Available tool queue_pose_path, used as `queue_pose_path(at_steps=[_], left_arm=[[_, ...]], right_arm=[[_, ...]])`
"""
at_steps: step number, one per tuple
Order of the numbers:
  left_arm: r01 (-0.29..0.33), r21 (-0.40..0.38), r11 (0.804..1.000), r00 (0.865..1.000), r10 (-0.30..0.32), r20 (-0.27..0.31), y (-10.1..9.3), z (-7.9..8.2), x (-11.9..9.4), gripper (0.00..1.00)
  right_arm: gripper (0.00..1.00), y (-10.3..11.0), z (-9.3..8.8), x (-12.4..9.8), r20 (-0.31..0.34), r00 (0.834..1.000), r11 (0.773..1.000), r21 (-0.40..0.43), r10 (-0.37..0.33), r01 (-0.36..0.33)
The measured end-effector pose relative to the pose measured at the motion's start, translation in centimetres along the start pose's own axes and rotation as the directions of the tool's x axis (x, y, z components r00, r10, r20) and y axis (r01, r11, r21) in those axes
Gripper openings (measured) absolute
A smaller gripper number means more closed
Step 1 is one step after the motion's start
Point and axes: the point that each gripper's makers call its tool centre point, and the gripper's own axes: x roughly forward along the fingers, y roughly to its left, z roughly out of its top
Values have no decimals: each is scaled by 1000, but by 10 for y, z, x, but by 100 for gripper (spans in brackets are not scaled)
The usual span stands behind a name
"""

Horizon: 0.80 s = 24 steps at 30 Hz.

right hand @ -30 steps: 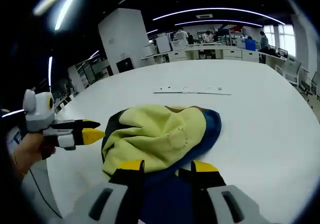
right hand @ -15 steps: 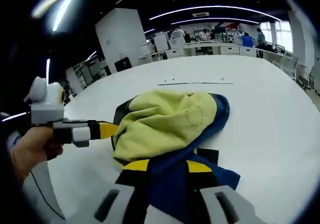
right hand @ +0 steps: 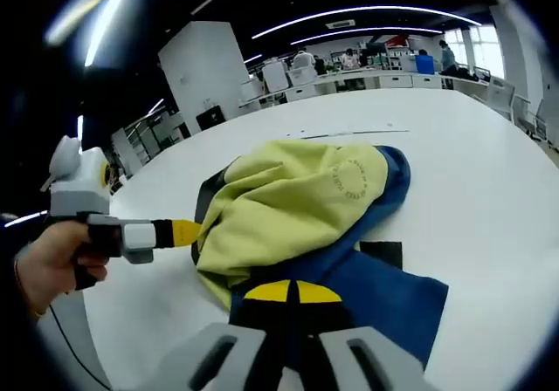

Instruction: Fold the garment on the visible template until the final outline fits inside the template.

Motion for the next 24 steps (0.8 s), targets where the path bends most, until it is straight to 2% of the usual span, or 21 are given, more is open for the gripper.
queue_pose_path(at_steps=[4,5,7,10,12,14,18,24], left_arm=[[3,12,1000,1000,-3,9,1,4,-7,0],[6,10,1000,1000,-6,7,1,5,-10,0],[8,16,1000,1000,-8,16,1,9,-16,0],[16,24,1000,999,-17,37,1,16,-23,0],[17,27,999,999,-19,41,1,18,-25,0],[16,31,999,999,-17,38,2,17,-24,0],[14,29,999,999,-15,32,3,15,-23,0],[9,38,999,1000,-10,27,3,13,-25,0]], right_arm=[[0,-2,11,-8,34,999,1000,-18,0,0],[0,-5,25,-13,87,996,999,-36,-13,17],[0,-8,37,-21,119,993,998,-54,-19,26],[0,-14,45,-27,112,993,998,-57,-27,33],[0,-17,37,-28,65,998,1000,-13,-27,27],[0,-12,31,-27,51,999,999,32,-10,8],[0,-3,17,-22,4,1000,999,51,9,-9],[12,3,1,-11,-48,999,997,73,8,-5]])
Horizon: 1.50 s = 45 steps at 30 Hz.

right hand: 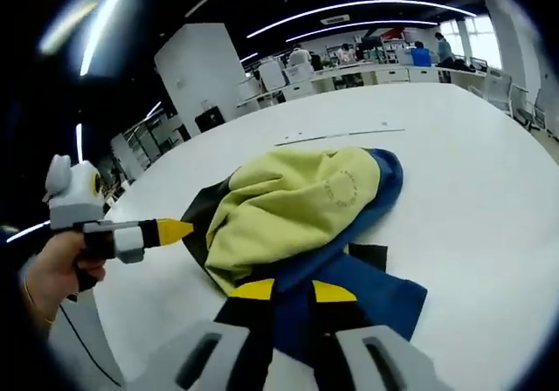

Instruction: Fold the garment on the visible template until the final outline fits inside the template.

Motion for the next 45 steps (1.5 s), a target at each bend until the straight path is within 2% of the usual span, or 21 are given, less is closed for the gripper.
queue_pose_path(at_steps=[2,5,8,10,11,13,17,20,25,30,36,38,40,45], left_arm=[[0,0,1000,1000,0,-2,0,-1,0,0],[1,3,1000,1000,-1,-2,0,-1,0,0],[4,6,1000,1000,-4,0,-1,-1,1,0],[2,16,1000,1000,-2,1,-2,-1,1,0],[1,28,1000,1000,-1,1,-2,0,1,0],[-9,52,999,1000,9,3,-1,1,-1,0],[-26,68,997,999,24,33,5,9,-6,0],[-36,75,997,999,34,36,10,11,-7,0],[-53,78,996,997,48,62,18,21,-12,0],[-59,94,994,996,53,68,22,27,-16,0],[-63,103,993,996,57,63,27,29,-16,0],[-39,100,994,995,29,91,26,36,-17,0],[-24,100,995,995,15,95,26,40,-20,0],[-44,124,991,997,35,75,38,44,-24,0]], right_arm=[[13,0,-4,4,-13,1000,1000,5,-2,2],[13,6,-9,10,-27,999,998,56,17,-16],[9,15,-8,18,-5,999,995,92,45,-44],[0,17,-8,23,1,999,996,79,48,-48],[0,21,-6,26,17,997,997,19,72,-72],[0,18,-8,25,-2,998,998,-6,60,-60],[0,10,6,13,42,998,999,-17,46,-45],[0,-3,29,-2,101,995,999,-39,18,-14],[0,-21,48,-17,123,992,995,-96,-4,16],[0,-47,57,-27,132,990,995,-82,-49,60],[0,-66,64,-36,145,986,992,-85,-83,96],[0,-76,70,-41,162,981,989,-91,-105,120],[0,-87,75,-46,169,978,986,-91,-122,139],[0,-116,85,-59,187,968,983,-39,-168,178]])
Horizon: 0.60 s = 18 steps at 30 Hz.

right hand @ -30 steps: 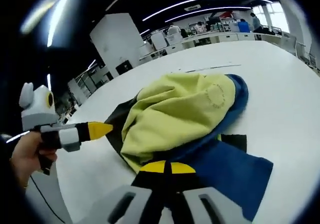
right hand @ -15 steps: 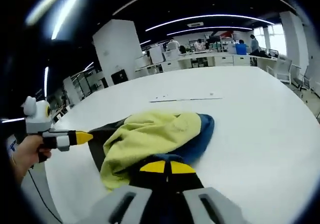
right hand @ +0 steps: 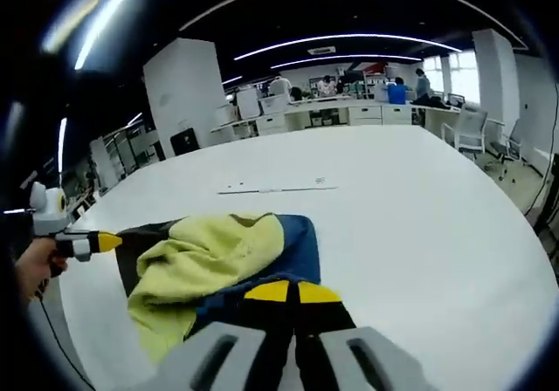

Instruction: Fold the garment on the visible template until the final outline fits inside the template.

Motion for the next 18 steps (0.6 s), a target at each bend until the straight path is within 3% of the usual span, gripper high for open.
queue_pose_path(at_steps=[10,18], left_arm=[[12,-21,1000,999,-13,-46,14,-3,2,0],[-19,-38,999,998,16,-65,29,-8,6,0]], right_arm=[[0,-41,2,2,-24,999,999,6,-47,47],[0,-83,5,8,-38,992,990,75,-117,120]])
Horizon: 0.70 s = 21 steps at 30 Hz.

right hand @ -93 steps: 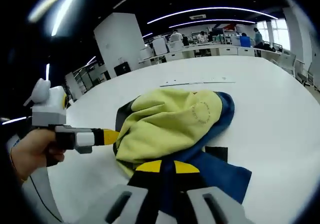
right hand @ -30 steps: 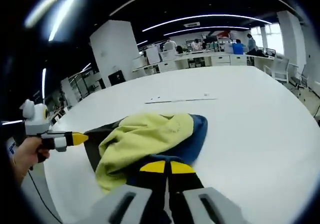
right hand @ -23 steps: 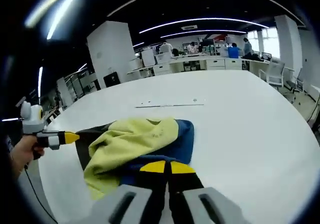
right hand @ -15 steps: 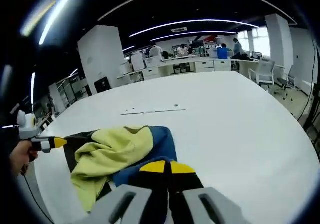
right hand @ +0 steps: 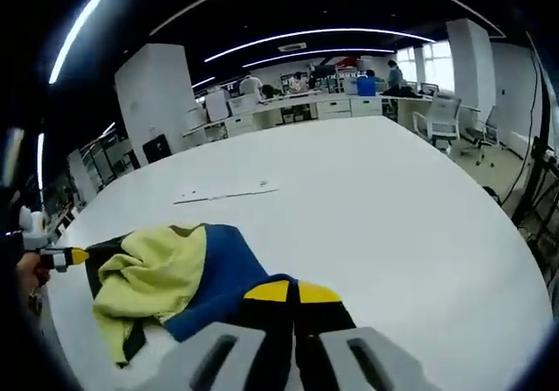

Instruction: Fold the garment on the visible template until the final outline fits inside the template.

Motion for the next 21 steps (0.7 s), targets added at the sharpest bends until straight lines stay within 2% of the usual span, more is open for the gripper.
queue_pose_path(at_steps=[4,11,16,21], left_arm=[[-10,-9,1000,1000,10,-23,6,-5,3,0],[-23,-23,999,999,22,-49,16,-11,9,0],[-32,-21,999,998,31,-58,24,-10,13,0],[-38,-29,999,998,36,-48,34,-5,19,0]], right_arm=[[0,-15,1,8,-13,1000,998,55,-9,9],[0,-34,1,19,-47,998,997,56,-45,47],[0,-42,1,30,-68,996,998,29,-61,63],[0,-57,6,39,-79,993,995,44,-86,89]])
